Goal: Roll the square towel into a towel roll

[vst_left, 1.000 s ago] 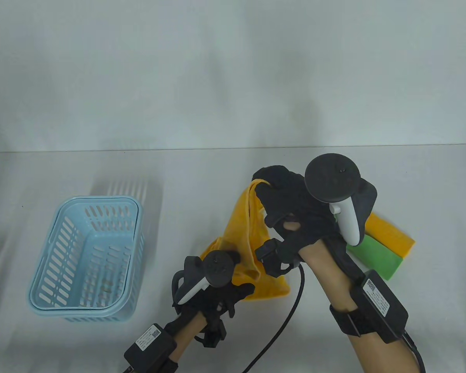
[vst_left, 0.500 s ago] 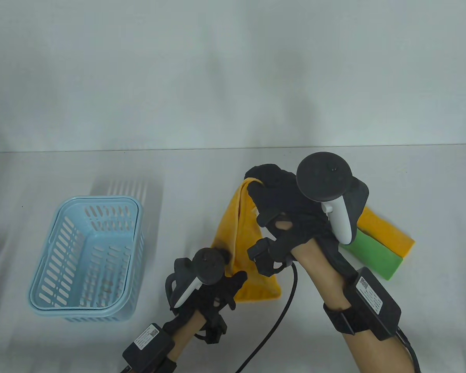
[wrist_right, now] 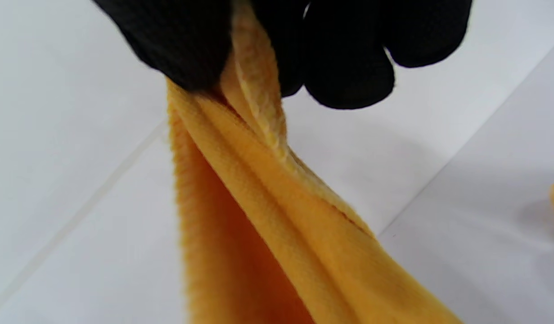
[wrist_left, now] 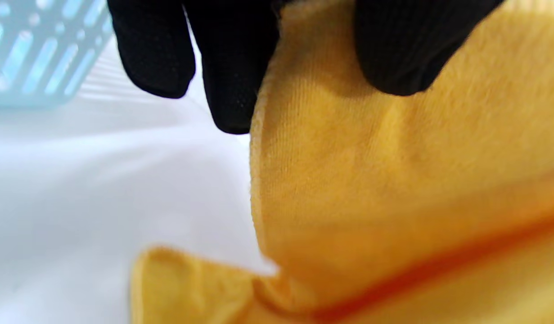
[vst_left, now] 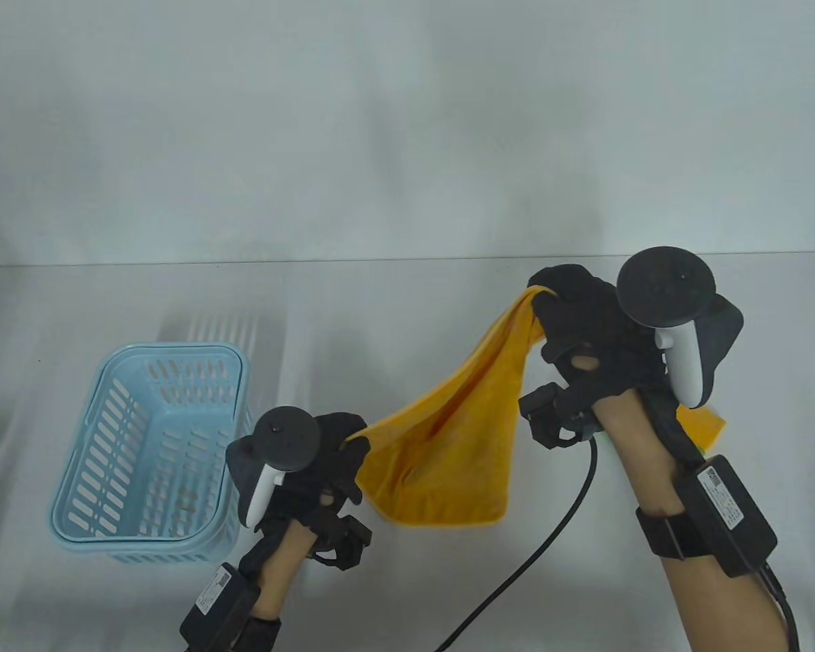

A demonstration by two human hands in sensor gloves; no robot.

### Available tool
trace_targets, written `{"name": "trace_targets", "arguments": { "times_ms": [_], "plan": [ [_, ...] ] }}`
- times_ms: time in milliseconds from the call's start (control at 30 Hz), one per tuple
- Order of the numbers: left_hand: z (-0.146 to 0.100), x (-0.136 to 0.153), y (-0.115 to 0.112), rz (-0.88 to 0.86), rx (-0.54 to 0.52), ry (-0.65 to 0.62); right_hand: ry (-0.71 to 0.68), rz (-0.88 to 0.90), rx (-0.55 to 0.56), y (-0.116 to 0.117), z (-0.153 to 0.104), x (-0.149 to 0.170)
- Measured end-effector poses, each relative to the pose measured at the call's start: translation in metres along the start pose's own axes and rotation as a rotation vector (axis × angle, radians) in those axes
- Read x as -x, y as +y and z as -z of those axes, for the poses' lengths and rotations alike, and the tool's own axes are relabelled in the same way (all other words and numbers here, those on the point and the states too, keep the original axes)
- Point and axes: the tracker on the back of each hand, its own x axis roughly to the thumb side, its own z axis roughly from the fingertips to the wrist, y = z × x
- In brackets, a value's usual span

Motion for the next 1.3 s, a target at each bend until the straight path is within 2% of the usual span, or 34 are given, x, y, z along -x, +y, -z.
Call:
{"name": "trace_targets", "arguments": {
  "times_ms": [233, 500, 633, 800, 1100, 1200, 1300],
  "plan": [
    [0.006, -0.019, 0.061, -0.03, -0.067, -0.012, 0.022, -0.044, 0.005, -0.015, 0.014, 0.035],
    [0.017, -0.051, 0.118, 0.014, 0.046, -0.123, -0.001, -0.114, -0.031, -0.028, 0.012, 0.053],
    [0.014, -0.06, 0.137, 0.063, 0.042, -0.15, -0.028, -0.155, -0.05, -0.039, 0.002, 0.055],
    [-0.004, -0.068, 0.158, 0.069, -0.015, -0.187, -0.075, -0.158, -0.044, -0.053, -0.018, 0.053],
    [-0.038, -0.094, 0.196, 0.076, -0.118, -0.27, -0.197, -0.124, 0.042, -0.085, -0.052, 0.026],
    [-0.029, -0.103, 0.207, 0.079, -0.133, -0.251, -0.213, -0.104, 0.092, -0.089, -0.044, 0.015],
    [-0.002, -0.106, 0.208, 0.104, -0.09, -0.183, -0.166, -0.114, 0.124, -0.079, -0.017, 0.011]
  ]
}}
